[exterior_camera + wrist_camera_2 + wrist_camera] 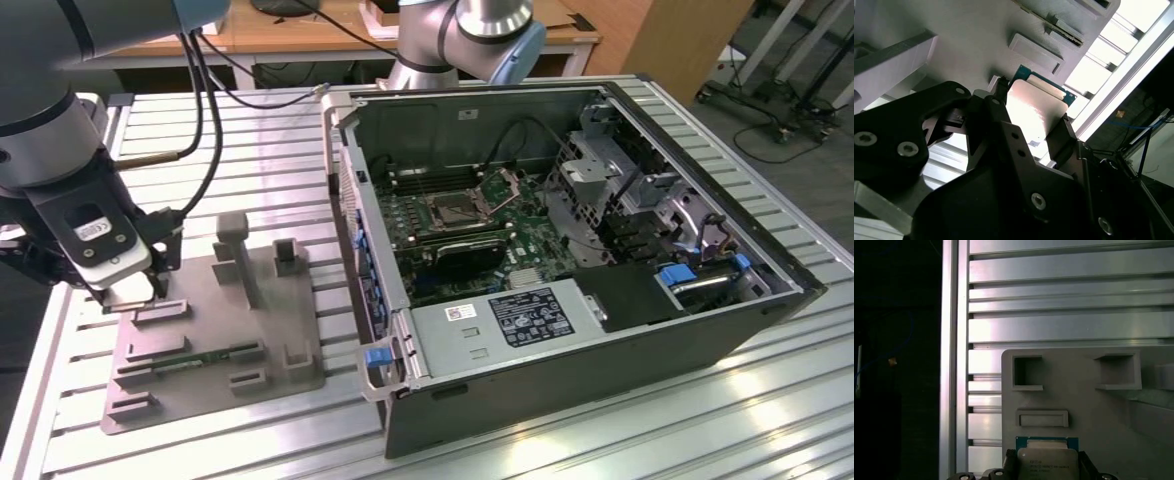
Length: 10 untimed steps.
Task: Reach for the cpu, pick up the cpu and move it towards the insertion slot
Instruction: 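Pick up the cpu and move it towards the insertion slot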
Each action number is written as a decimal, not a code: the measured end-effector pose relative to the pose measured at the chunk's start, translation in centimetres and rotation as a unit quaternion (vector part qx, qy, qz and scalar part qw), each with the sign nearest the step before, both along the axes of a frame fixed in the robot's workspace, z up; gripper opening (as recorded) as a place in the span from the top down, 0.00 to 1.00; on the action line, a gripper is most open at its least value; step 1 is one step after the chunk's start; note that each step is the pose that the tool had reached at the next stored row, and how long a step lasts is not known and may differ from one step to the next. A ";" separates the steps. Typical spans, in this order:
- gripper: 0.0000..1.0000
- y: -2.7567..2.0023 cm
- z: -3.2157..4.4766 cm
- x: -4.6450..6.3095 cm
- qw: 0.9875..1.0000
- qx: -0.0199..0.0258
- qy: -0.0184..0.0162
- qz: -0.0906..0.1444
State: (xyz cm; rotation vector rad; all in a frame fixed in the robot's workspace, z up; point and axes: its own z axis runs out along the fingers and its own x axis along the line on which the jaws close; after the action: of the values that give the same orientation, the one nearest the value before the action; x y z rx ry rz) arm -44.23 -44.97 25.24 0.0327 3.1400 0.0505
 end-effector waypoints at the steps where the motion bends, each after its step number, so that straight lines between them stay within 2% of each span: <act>1: 0.45 0.00 0.00 0.0 1.000 0.000 0.000 0.000; 10: 0.45 0.00 0.19 0.0 1.000 0.000 0.000 0.000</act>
State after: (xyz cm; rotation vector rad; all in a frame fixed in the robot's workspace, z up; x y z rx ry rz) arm -44.24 -44.97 25.44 0.0327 3.1401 0.0505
